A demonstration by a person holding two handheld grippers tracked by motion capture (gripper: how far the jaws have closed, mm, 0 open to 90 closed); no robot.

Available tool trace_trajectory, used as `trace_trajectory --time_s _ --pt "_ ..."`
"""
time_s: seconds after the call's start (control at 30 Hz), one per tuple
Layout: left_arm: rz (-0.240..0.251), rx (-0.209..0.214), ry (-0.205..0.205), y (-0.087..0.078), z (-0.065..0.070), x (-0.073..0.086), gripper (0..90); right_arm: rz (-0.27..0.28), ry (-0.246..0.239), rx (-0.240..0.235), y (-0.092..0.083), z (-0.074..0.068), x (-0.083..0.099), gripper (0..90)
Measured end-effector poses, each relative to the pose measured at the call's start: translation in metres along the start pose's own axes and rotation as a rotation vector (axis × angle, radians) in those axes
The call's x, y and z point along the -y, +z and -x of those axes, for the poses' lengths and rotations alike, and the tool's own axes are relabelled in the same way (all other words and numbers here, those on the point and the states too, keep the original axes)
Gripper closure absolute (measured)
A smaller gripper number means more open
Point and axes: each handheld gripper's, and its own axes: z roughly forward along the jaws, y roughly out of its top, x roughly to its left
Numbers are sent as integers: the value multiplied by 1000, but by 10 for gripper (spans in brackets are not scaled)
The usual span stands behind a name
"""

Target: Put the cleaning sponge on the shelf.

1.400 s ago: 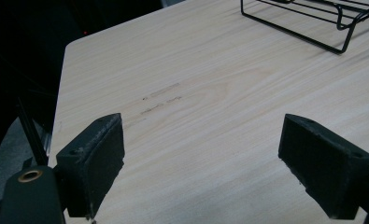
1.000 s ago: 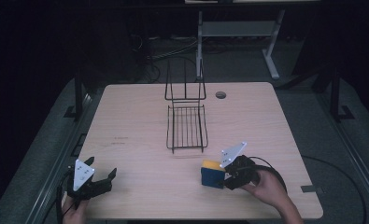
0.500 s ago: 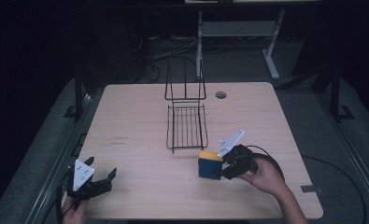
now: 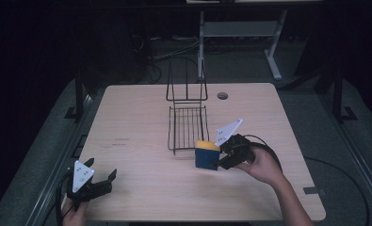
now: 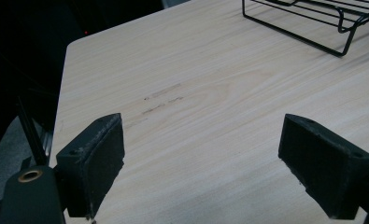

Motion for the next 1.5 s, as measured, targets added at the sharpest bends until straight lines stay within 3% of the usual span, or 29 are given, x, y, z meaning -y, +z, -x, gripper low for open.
trace_trajectory --time_s 0.4,0.57,0.67,0.87,0.97,1.03,1.5 --pt "1 3 4 2 -1 0 139 0 -25 2 2 20 -18 561" --pt "-5 11 5 3 0 1 139 -7 -12 0 1 30 -24 560" --pt "-3 12 8 4 0 0 139 21 -13 -4 0 33 -26 560" --pt "-1 13 6 4 0 0 139 0 4 4 2 46 -31 560" --pt "0 12 6 3 0 0 139 20 11 -9 2 54 -33 561" --pt "2 10 5 3 0 0 139 -4 13 8 3 59 -36 560" --pt "6 14 5 4 0 -1 139 1 57 -17 10 86 -43 560"
